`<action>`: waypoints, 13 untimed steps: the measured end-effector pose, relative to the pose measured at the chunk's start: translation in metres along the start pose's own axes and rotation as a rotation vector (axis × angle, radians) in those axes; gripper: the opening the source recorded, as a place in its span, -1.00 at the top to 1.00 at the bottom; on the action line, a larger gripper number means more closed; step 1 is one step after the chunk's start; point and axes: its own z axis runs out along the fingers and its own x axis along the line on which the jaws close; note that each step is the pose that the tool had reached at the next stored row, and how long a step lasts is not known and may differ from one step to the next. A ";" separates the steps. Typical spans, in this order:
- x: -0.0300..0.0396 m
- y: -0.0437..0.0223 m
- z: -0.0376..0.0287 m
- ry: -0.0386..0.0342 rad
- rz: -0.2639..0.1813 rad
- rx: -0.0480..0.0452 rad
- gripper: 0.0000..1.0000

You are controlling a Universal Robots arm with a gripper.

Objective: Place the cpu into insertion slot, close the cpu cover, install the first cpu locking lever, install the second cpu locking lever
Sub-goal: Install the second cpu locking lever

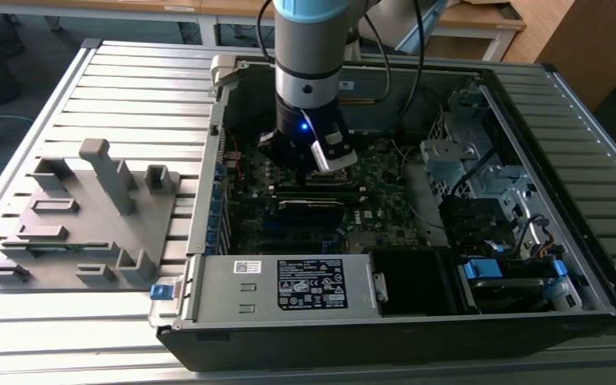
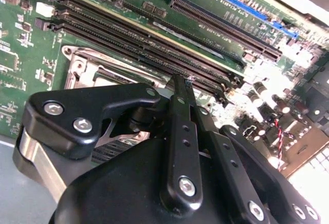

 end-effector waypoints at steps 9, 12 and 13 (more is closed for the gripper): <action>-0.0002 -0.0040 0.0002 0.0034 0.001 -0.0394 0.80; -0.0002 -0.0053 0.0006 0.0045 0.001 -0.0514 0.80; -0.0001 -0.0057 0.0008 0.0050 0.001 -0.0561 0.80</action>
